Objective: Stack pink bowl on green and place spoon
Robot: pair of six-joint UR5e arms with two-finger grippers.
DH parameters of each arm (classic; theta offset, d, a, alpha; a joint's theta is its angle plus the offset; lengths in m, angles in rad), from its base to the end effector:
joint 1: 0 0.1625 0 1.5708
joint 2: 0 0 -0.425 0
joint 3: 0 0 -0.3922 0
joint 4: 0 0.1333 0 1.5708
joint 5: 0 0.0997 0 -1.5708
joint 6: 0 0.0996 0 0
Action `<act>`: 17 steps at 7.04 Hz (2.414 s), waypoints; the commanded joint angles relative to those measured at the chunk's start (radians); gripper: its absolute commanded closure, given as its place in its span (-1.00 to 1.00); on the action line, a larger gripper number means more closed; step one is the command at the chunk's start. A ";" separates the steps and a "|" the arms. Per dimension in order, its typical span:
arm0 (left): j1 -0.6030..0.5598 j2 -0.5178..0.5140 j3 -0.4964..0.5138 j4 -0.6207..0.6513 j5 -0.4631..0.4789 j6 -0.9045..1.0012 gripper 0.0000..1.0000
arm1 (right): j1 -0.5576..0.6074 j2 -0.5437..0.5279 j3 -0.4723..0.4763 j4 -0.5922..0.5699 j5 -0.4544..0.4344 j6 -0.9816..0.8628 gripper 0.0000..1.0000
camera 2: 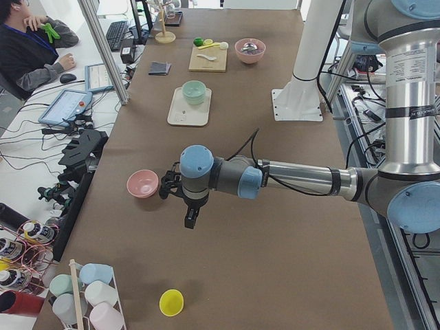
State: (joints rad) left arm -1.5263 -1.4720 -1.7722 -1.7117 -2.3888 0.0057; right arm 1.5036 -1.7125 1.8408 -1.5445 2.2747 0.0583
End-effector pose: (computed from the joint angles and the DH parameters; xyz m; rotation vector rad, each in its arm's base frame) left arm -0.0400 -0.4636 0.5873 0.2140 0.8186 0.1468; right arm 0.0392 -0.4428 0.5927 0.1038 -0.7104 -0.0629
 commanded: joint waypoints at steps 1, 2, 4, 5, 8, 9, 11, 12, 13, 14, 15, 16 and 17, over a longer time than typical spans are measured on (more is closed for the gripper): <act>0.000 -0.052 0.006 -0.136 0.011 0.002 -0.97 | 0.000 0.002 0.031 0.056 -0.004 0.014 -1.00; 0.000 -0.068 0.016 -0.240 0.013 -0.004 -0.97 | 0.006 0.020 0.034 0.146 -0.015 0.012 -1.00; 0.000 -0.141 0.060 -0.256 0.007 -0.032 -0.97 | 0.024 0.037 0.022 0.256 -0.017 0.064 -1.00; 0.000 -0.134 0.071 -0.269 0.005 -0.035 -0.97 | 0.024 0.019 0.020 0.276 -0.015 0.060 -1.00; 0.015 -0.167 0.082 -0.304 0.008 -0.085 -0.97 | 0.020 0.037 -0.006 0.291 -0.015 0.070 -1.00; 0.062 -0.247 0.141 -0.305 0.010 -0.090 -0.97 | -0.009 0.091 -0.043 0.290 -0.015 0.072 -1.00; 0.149 -0.350 0.309 -0.310 0.011 -0.163 -0.97 | -0.095 0.218 -0.183 0.291 -0.015 0.102 -1.00; 0.178 -0.407 0.385 -0.312 0.020 -0.209 -0.97 | -0.118 0.258 -0.234 0.291 -0.015 0.121 -1.00; 0.236 -0.433 0.429 -0.312 0.069 -0.236 -0.96 | -0.150 0.290 -0.262 0.291 -0.015 0.185 -1.00; 0.253 -0.477 0.474 -0.322 0.141 -0.306 -0.96 | -0.166 0.301 -0.262 0.293 -0.015 0.217 -1.00; 0.262 -0.514 0.572 -0.404 0.172 -0.363 -0.96 | -0.168 0.301 -0.262 0.291 -0.015 0.221 -1.00; 0.268 -0.545 0.656 -0.464 0.180 -0.397 -0.96 | -0.168 0.301 -0.262 0.293 -0.017 0.224 -1.00; 0.288 -0.548 0.671 -0.468 0.233 -0.409 -0.95 | -0.168 0.301 -0.262 0.293 -0.017 0.224 -1.00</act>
State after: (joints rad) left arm -1.2573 -2.0024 -1.1507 -2.1498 -2.2049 -0.3747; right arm 1.3373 -1.4122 1.5791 -1.2521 2.2585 0.2791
